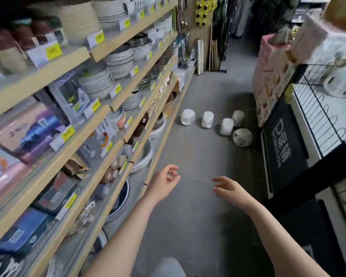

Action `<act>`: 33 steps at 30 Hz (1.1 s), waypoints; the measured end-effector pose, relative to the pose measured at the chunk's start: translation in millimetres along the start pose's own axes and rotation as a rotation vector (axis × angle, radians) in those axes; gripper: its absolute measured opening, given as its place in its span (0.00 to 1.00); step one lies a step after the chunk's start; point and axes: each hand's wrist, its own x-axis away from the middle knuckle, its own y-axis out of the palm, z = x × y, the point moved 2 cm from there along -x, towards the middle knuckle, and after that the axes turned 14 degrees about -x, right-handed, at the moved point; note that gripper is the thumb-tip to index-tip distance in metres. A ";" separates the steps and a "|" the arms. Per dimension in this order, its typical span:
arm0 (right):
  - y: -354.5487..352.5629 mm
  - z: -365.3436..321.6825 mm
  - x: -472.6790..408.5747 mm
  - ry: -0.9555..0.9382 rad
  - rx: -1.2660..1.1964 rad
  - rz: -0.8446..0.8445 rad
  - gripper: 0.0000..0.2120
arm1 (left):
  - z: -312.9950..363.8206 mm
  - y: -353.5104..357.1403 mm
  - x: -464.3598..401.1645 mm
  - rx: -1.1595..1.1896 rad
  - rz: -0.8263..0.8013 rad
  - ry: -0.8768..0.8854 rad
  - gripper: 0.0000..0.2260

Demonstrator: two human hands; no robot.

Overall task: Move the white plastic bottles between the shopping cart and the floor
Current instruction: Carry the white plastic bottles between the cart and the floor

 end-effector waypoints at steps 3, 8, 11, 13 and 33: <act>-22.9 -16.1 -58.1 0.019 -0.028 -0.006 0.14 | 2.1 3.2 -68.4 -0.022 -0.010 -0.006 0.11; -60.9 -45.7 -172.6 0.011 -0.009 0.017 0.15 | 7.7 2.7 -192.8 -0.058 -0.026 0.019 0.12; -85.6 -68.1 -231.1 0.031 -0.027 0.057 0.17 | 12.8 -3.2 -271.5 -0.078 -0.056 0.035 0.12; -104.6 -84.4 -267.8 0.024 -0.028 0.092 0.18 | 22.8 -7.5 -322.3 -0.100 -0.083 0.057 0.12; -387.8 -146.1 -621.7 0.051 0.167 0.082 0.22 | 99.1 86.3 -729.0 -0.128 -0.101 -0.020 0.12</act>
